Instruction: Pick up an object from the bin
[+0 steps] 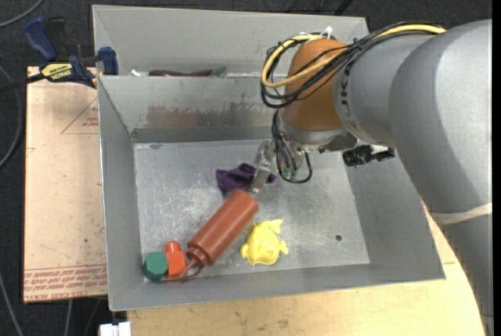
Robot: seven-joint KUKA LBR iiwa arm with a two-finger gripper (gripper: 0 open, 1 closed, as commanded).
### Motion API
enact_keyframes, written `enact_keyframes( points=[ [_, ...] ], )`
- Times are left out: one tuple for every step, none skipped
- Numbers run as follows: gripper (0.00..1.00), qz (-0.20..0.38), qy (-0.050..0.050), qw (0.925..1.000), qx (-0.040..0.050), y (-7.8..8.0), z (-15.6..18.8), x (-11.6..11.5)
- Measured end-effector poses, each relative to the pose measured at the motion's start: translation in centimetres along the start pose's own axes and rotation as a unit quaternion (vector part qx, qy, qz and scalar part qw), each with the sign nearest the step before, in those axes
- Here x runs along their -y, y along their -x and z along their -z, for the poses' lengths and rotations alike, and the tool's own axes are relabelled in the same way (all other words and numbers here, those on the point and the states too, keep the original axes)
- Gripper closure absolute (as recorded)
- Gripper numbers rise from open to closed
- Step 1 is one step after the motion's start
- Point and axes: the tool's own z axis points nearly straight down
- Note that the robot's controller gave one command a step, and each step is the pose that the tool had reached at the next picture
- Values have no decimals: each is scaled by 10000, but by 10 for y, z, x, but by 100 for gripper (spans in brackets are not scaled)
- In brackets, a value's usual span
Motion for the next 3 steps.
enact_keyframes(
  points=[
    [100, 1, -6, 10000, -13, -1, 3, 0],
    [100, -2, -22, 10000, -55, -3, 22, 1],
    [100, 2, 0, 10000, -9, -1, 43, 0]
  ],
)
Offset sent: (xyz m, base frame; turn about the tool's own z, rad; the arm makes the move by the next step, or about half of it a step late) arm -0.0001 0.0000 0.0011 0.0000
